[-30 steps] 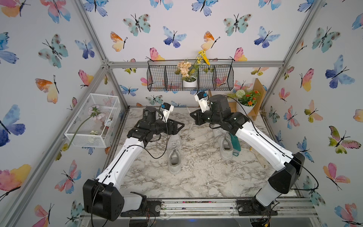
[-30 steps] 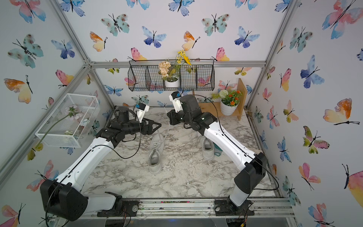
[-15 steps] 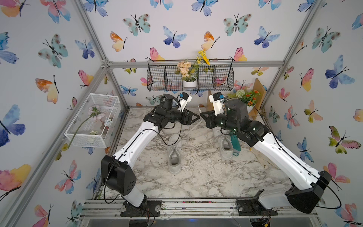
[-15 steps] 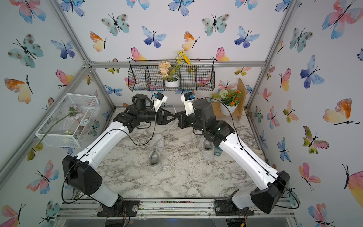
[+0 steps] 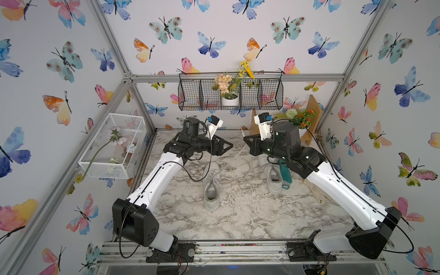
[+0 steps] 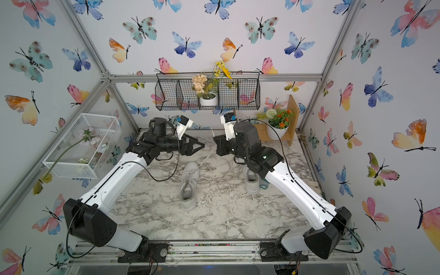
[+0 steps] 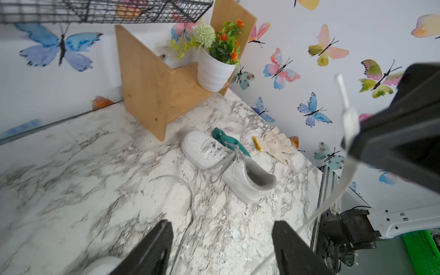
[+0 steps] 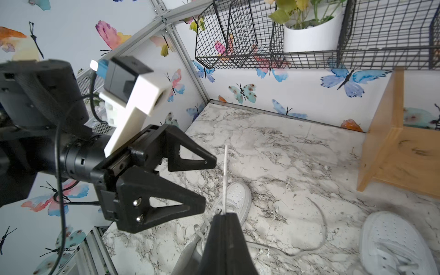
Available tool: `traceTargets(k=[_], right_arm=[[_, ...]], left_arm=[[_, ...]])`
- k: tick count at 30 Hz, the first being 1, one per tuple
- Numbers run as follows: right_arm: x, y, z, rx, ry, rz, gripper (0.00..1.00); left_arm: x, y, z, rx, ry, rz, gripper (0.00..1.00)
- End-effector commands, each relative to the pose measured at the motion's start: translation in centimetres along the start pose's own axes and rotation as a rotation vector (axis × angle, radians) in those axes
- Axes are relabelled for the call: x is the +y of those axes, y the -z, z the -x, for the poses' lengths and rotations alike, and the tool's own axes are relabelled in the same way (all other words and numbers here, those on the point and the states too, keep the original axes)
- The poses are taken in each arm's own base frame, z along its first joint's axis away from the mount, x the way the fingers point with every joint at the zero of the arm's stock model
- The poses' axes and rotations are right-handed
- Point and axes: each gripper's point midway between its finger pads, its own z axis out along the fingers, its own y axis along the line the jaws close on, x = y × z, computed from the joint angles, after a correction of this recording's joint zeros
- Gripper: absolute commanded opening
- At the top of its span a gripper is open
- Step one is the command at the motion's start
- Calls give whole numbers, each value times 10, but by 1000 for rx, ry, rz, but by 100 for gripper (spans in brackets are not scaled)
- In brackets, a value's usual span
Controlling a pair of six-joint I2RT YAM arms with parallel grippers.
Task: Tie the shoes
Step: Cross the shoelace with the shoelace.
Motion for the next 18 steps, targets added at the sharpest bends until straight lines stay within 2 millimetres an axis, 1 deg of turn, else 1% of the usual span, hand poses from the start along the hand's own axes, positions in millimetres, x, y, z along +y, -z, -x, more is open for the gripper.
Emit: traceTargets(k=[1, 3, 6, 8, 11, 15, 18], right_arm=[[19, -8, 23, -43, 35, 86, 2], [25, -13, 33, -55, 44, 104, 2], [31, -23, 44, -59, 56, 126, 2], [34, -29, 46, -55, 59, 141, 2], [38, -34, 49, -56, 56, 162, 2], [41, -35, 55, -69, 50, 177, 2], [41, -35, 55, -71, 46, 177, 2]], left_arm=[[-23, 42, 7, -125, -80, -47, 76], [-31, 47, -7, -127, -91, -65, 77], [-38, 49, -24, -118, -80, -109, 77], [-36, 46, -32, -112, -69, -118, 77], [-34, 38, -35, -96, -49, -150, 77], [-24, 23, -40, -54, -25, -150, 75], [-17, 11, -46, -28, -10, -142, 73]])
